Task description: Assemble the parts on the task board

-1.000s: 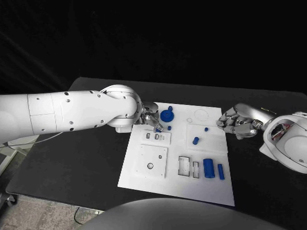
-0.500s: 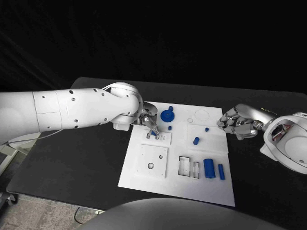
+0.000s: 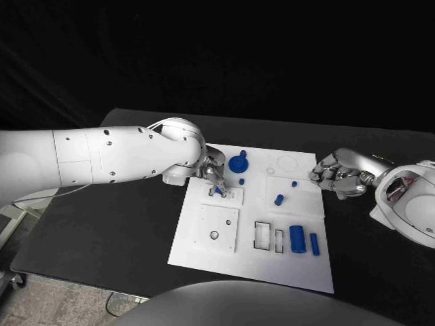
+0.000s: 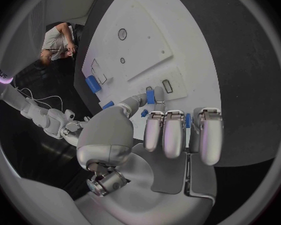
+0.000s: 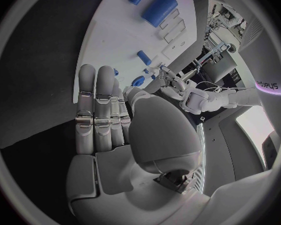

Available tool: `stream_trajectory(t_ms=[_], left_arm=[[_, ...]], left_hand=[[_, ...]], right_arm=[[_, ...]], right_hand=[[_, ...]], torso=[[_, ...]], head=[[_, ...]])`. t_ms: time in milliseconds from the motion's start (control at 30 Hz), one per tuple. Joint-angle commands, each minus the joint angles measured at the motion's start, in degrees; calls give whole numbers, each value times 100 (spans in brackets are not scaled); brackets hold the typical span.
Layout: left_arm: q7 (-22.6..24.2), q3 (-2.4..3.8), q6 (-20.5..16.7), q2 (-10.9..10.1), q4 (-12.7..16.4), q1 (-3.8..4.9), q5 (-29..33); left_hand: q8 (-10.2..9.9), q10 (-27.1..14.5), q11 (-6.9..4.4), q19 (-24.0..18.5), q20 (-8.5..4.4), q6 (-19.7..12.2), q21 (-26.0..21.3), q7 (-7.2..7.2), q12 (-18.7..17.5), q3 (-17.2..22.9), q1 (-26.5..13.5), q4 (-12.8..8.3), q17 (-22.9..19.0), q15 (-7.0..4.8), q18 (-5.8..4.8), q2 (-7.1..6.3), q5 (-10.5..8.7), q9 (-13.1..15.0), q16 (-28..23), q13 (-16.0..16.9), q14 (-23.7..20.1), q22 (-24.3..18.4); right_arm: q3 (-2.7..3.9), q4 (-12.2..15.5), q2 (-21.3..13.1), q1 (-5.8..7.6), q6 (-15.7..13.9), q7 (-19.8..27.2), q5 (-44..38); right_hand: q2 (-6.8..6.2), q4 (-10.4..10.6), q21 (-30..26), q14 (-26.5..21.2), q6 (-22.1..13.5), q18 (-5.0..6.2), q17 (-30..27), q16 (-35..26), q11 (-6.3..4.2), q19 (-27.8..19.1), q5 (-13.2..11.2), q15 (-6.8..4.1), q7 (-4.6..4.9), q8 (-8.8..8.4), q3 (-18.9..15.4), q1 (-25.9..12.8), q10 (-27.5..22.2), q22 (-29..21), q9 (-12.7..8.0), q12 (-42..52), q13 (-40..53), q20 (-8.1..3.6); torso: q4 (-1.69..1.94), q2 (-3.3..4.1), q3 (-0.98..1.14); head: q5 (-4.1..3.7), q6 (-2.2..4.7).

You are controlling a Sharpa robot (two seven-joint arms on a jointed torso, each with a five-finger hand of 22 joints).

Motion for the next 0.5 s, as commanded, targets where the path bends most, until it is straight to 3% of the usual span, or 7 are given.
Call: stream_trajectory(t_ms=[33, 500], left_arm=[[9, 0, -107, 26, 11, -24, -34], [17, 0, -251, 30, 21, -70, 304]], left_hand=[[-9, 182, -30, 605, -22, 158, 13, -128, -29, 22, 14, 11, 1326, -30, -85, 60, -25, 5, -31, 1229, 496, 1509], [-19, 160, -31, 605, -21, 152, 13, -131, -57, 46, 29, -7, 1319, -30, -85, 74, -38, 10, -49, 1214, 491, 1509]], right_arm=[[1, 2, 0, -2, 46, -51, -21], [1, -11, -5, -12, 85, -95, -22]], right_hand=[[-5, 0, -40, 40, -28, 65, 5, -36, 5, 44, 28, 10, 1, -38, 30, 54, 43, -9, 9, -24, -13, 14], [-6, -14, -47, 39, -33, 64, 5, -43, 8, 43, 37, 11, 3, -40, 42, 67, 40, -11, 11, -36, -24, 16]], torso=[[-1, 2, -2], [0, -5, 0]], head=[[-5, 1], [-8, 1]])
